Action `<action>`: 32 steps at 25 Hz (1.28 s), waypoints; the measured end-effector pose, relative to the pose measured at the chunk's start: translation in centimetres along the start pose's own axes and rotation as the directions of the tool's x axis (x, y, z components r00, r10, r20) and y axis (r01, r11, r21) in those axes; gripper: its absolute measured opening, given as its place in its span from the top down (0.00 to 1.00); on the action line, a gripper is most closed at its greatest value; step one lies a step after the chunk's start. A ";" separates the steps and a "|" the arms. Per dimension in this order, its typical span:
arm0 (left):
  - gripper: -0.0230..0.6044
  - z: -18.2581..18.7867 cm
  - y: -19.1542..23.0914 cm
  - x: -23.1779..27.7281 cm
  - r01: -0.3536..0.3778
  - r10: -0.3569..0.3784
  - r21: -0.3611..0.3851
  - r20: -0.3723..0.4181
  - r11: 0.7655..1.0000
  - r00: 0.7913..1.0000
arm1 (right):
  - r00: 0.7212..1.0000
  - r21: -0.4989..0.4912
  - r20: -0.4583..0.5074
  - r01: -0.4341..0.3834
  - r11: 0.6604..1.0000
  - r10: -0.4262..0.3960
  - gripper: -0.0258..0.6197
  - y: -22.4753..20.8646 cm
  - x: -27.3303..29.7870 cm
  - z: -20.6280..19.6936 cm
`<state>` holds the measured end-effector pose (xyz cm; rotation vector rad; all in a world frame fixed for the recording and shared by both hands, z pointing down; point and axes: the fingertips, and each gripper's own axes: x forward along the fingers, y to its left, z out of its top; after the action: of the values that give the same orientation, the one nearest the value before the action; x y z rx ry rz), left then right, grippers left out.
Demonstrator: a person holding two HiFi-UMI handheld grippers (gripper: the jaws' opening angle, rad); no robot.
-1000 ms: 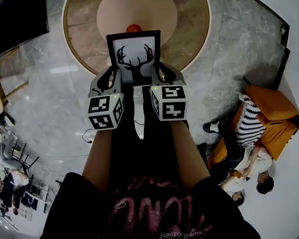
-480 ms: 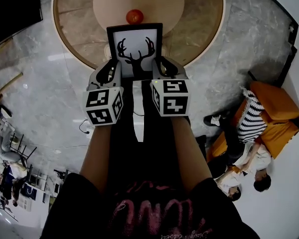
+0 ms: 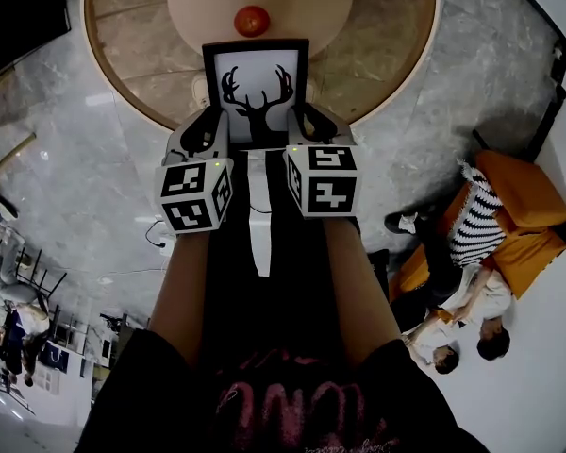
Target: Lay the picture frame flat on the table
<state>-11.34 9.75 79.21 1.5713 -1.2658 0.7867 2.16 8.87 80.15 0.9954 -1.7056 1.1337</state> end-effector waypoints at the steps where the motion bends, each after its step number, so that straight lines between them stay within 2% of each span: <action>1: 0.85 -0.2 0.1 0.2 0.000 0.000 -0.003 -0.004 1.000 1.000 | 1.000 -0.002 -0.002 0.002 1.000 -0.002 0.83 -0.1 0.2 -0.1; 14: 0.85 -1.5 0.6 1.3 -0.001 -0.001 -0.045 -0.044 0.999 0.999 | 1.000 -0.023 -0.030 -0.001 1.000 0.001 0.83 0.0 1.1 -0.8; 22: 0.85 -1.5 0.6 1.5 0.011 -0.013 -0.031 -0.047 0.999 0.999 | 1.000 -0.048 -0.024 0.008 0.999 -0.009 0.82 -0.1 1.1 -0.7; 24: 0.81 -1.4 0.9 1.4 0.013 -0.015 -0.027 -0.053 1.000 0.998 | 1.000 -0.037 -0.025 0.011 0.999 -0.012 0.82 -0.1 1.0 -0.7; 32: 0.79 1.1 1.0 -0.7 0.007 -0.007 -0.007 0.010 1.000 1.000 | 0.999 -0.031 0.034 0.032 0.999 -0.031 0.81 -0.2 -1.1 1.2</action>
<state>-12.57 8.99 78.46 1.5750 -1.2683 0.7701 2.47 7.86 78.88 1.0231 -1.7236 1.0720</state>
